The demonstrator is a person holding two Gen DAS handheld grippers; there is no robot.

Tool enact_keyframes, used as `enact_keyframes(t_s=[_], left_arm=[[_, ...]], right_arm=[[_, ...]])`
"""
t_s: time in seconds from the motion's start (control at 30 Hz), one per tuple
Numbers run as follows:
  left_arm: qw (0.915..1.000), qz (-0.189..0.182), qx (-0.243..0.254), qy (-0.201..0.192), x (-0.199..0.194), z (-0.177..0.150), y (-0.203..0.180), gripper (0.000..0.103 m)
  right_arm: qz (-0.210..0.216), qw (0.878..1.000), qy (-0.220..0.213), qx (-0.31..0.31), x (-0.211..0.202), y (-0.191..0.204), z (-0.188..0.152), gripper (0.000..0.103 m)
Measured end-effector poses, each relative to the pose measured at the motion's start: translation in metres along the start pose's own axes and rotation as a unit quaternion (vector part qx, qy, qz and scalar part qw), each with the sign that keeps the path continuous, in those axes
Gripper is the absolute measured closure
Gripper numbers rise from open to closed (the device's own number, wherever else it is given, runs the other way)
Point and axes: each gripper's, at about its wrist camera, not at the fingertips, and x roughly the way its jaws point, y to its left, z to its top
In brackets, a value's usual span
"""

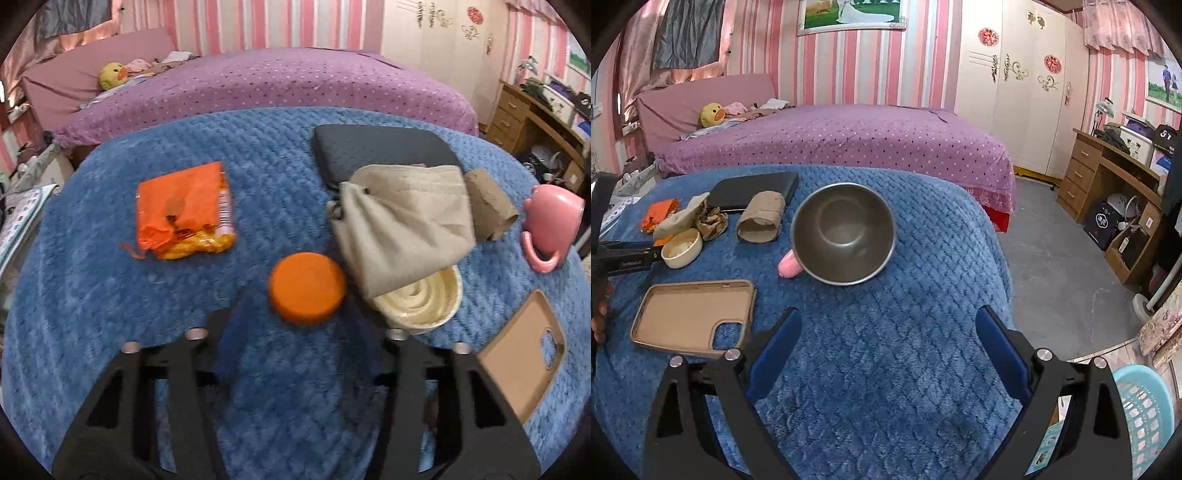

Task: Collect trash
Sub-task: 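Grasp the orange round lid with the left gripper, then grasp the cream ribbed lid with the right gripper while the left gripper holds the orange lid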

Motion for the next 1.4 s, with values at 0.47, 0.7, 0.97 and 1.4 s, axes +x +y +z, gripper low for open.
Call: enact_keyframes(t_s=[0.47,0.7,0.97,1.4], left_arm=[[0.9981,0.054,-0.015,-0.026,-0.058,-0.036,0.038,0.064],[0.9949,0.073,-0.049,-0.051,-0.083,-0.041,0.087,0.064],[0.9946,0.069,-0.072,-0.031,-0.076,-0.044,0.110,0.064],[0.9941,0.071,-0.066,-0.048,-0.090,-0.036,0.091,0.064]], right_arm=[[0.083,0.995,0.004,-0.056,0.000,0.109,0.027,0.010],[0.118,0.990,0.035,-0.072,0.039,0.176,0.043,0.010],[0.119,0.983,0.091,-0.109,0.085,0.237,0.045,0.021],[0.137,0.985,0.077,-0.073,0.056,0.183,0.039,0.042]])
